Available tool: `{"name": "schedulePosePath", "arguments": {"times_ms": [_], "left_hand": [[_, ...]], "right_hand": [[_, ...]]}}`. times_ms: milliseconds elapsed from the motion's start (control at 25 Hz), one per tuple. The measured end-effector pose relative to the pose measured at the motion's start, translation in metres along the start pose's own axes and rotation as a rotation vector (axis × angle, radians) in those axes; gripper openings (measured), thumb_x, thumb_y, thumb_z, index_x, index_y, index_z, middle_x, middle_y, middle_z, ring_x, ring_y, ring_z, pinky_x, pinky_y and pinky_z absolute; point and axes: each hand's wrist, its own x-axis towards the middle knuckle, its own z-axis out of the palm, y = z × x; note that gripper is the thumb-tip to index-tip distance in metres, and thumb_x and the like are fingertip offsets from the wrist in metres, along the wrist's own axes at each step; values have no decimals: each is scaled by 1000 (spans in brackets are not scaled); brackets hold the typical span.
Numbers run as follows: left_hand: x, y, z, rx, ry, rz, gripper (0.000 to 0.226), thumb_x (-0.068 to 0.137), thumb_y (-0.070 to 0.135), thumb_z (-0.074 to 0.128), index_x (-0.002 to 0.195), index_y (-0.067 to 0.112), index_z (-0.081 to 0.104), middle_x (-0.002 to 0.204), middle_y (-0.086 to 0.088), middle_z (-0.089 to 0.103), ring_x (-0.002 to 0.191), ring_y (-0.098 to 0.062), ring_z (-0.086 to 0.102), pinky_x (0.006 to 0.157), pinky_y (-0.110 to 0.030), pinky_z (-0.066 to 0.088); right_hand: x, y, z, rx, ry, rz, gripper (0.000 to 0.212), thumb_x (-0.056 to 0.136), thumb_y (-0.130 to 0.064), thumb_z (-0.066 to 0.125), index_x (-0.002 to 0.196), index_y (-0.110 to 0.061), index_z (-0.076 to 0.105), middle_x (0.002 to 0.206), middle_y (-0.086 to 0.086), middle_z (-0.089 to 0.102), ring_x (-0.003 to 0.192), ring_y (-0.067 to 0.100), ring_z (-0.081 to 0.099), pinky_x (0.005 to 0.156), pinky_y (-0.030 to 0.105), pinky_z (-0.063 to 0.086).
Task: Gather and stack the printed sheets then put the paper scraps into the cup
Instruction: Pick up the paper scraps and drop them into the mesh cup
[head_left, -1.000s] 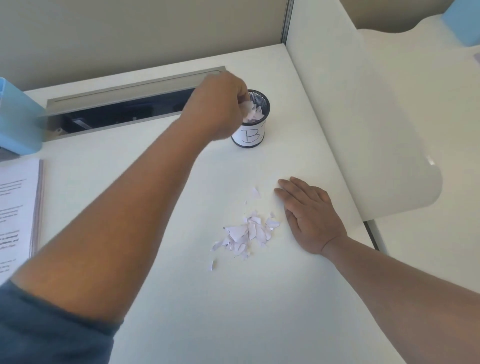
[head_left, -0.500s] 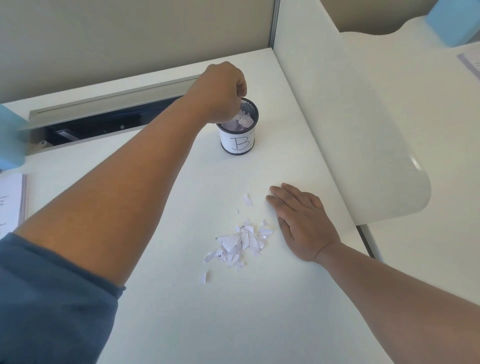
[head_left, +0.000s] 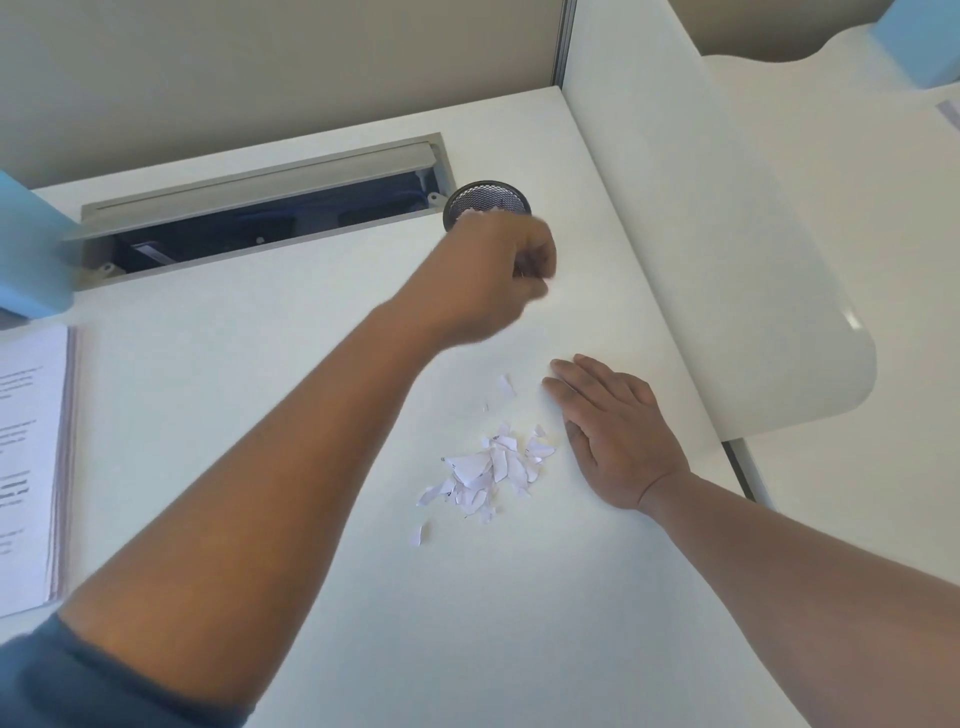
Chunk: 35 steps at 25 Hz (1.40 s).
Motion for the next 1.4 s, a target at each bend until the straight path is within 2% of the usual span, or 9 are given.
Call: {"name": "schedulePosePath", "arguments": {"times_ms": [120,240,320,440,600,720,1000,1280,1400], "left_hand": [[-35,-19,35,-34,-125,-95,15,90,10,75,100,21,74,95,8,71,81,-2,62,81,-21,51],[-61,-48,64,90,-201,-156,33,98,11,64,128,27,68,132,11,64,120,-10,57,104,-28,43],[-71,-63,71,192,-281,-101,47,103,7,53,144,29,58,151,14,52,142,-11,43,114,-25,33],[-79,-74,70,260,-396,-9,54,106,1,42,151,30,50,159,19,42,152,-5,28,119,-25,27],[-88,-82,67,219,-312,-48,53,105,6,47,149,35,52,144,8,62,138,-11,51,109,-31,42],[-91,-84,68,100,-203,-111,55,102,6,57,149,33,52,126,11,72,113,-8,66,93,-19,43],[-89,-87,71,-40,-123,-147,45,97,7,65,138,24,65,102,13,76,98,-6,60,92,-23,46],[-96,-93,84,108,-89,41,35,101,1,50,131,12,65,97,7,67,94,-21,50,86,-38,48],[-93,-87,85,-73,-61,-60,36,97,-5,47,124,14,62,88,6,61,87,-21,53,83,-36,49]], "right_hand": [[0,-1,0,-4,-3,5,47,102,-23,32,144,-17,54,158,-1,45,148,26,37,111,44,33],[1,-1,-1,-11,-11,8,48,102,-24,32,144,-18,54,157,-1,45,147,26,37,111,44,31],[1,-1,0,-20,-13,7,48,102,-25,32,144,-18,54,157,-1,46,147,26,37,110,43,30],[2,0,0,-24,-11,4,48,101,-25,32,144,-18,54,156,-1,46,147,25,38,109,42,29],[2,0,0,-15,-9,9,48,101,-24,32,144,-19,54,157,-2,46,147,25,37,110,42,28],[2,0,0,-20,-10,6,49,101,-24,32,144,-18,54,157,-1,46,147,25,38,110,41,27],[2,1,0,-18,-7,6,48,101,-24,34,145,-18,53,157,-2,45,147,25,37,110,40,26],[1,0,0,-18,-9,3,48,101,-24,35,145,-18,53,157,-2,45,147,25,37,110,42,29],[1,1,0,-17,-10,4,47,101,-23,36,145,-19,53,158,-2,44,147,25,36,110,42,29]]}}
